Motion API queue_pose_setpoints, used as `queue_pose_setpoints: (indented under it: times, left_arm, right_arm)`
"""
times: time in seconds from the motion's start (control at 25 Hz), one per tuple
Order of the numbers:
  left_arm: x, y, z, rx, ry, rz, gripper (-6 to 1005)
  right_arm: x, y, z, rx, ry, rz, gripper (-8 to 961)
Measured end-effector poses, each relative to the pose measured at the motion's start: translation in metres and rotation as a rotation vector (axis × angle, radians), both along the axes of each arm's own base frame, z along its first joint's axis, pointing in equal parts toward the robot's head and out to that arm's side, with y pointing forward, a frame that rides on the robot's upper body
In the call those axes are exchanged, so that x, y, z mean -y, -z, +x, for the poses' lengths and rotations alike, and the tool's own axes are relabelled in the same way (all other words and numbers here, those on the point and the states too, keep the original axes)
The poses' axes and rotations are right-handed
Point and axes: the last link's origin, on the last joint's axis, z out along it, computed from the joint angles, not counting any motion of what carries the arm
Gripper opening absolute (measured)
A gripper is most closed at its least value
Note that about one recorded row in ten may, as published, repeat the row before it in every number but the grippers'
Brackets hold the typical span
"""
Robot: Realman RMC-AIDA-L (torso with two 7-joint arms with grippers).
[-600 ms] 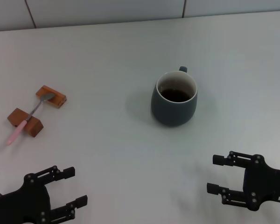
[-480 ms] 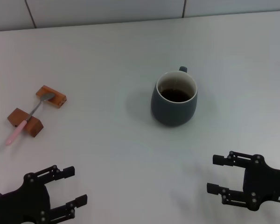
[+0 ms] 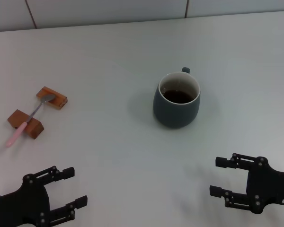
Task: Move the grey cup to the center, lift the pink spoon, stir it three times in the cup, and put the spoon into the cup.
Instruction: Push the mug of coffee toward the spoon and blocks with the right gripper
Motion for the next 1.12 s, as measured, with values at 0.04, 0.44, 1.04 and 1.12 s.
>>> queue_pose_setpoints:
  times: [0.04, 0.44, 1.04, 1.12]
  left_arm:
    - [0.0000, 0.0000, 0.0000, 0.000, 0.000, 0.000, 722]
    - [-0.0009, -0.0006, 0.0001, -0.003, 0.004, 0.001, 719]
    - [-0.0023, -0.0016, 0.0020, 0.005, 0.012, 0.002, 716]
    - [-0.0020, -0.0027, 0.0016, 0.006, 0.010, 0.007, 716]
  right_arm:
    - [0.0000, 0.0000, 0.0000, 0.000, 0.000, 0.000, 719]
    - [0.0011, 0.0004, 0.0002, -0.003, 0.003, -0.002, 717]
    - [-0.0059, -0.0010, -0.0029, -0.035, 0.007, 0.067, 543]
    - [-0.0088, -0.0041, -0.0025, -0.043, 0.015, 0.099, 498]
